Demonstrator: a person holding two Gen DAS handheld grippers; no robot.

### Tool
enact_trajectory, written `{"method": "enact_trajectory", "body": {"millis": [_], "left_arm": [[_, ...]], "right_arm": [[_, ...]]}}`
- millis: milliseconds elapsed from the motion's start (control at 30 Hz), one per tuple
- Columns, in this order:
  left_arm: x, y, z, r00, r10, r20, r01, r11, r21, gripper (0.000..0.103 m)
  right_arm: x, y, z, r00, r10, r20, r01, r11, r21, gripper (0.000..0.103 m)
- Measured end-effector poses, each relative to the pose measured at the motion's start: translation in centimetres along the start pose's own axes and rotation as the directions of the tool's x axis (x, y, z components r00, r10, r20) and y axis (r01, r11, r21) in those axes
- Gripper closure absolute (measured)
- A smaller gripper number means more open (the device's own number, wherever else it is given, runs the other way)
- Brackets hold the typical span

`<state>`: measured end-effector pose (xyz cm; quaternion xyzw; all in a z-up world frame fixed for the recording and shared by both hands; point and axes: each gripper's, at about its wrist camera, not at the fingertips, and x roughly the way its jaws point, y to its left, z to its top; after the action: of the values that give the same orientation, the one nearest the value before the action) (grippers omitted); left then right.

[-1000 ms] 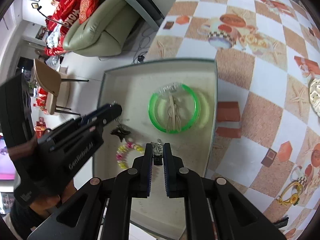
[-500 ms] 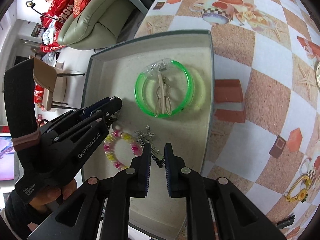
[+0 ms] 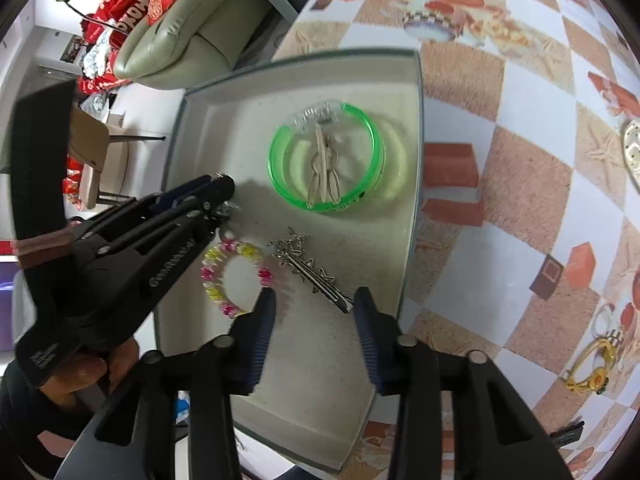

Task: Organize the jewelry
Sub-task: 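Open the left gripper over the tray while the right gripper releases the keychain, then move both open grippers back over the remaining jewelry on the table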

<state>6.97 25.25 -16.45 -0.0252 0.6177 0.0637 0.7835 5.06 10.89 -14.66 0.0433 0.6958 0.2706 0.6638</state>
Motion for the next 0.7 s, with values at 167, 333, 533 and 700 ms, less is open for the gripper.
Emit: {"method": "enact_trajectory", "body": {"millis": [167,333,533,700], "left_arm": [[-1.2,-0.4,-0.3,0.999,0.026,0.041,-0.026,1.0,-0.005,0.0],[-2.1,-0.7,-0.2,0.999,0.016,0.039,-0.016,1.0,0.014,0.0],[-3.3,-1.6,-0.5,0.999,0.009,0.034,-0.01,1.0,0.028,0.0],[-4.4,-3.5,-1.0,1.0,0.002,0.02,-0.003,0.998,0.06,0.0]], "right_arm": [[-2.5,-0.4,-0.6,0.999,0.006,0.044,-0.007,1.0,0.009,0.048],[-4.4,-1.8,-1.5,0.997,0.0,0.079,-0.004,0.999,0.049,0.039],[-6.1,-4.7,-3.5,0.996,-0.022,0.091,0.012,0.994,0.113,0.022],[-7.4,-7.3,-5.3,0.994,-0.038,0.099,0.019,0.982,0.19,0.021]]}}
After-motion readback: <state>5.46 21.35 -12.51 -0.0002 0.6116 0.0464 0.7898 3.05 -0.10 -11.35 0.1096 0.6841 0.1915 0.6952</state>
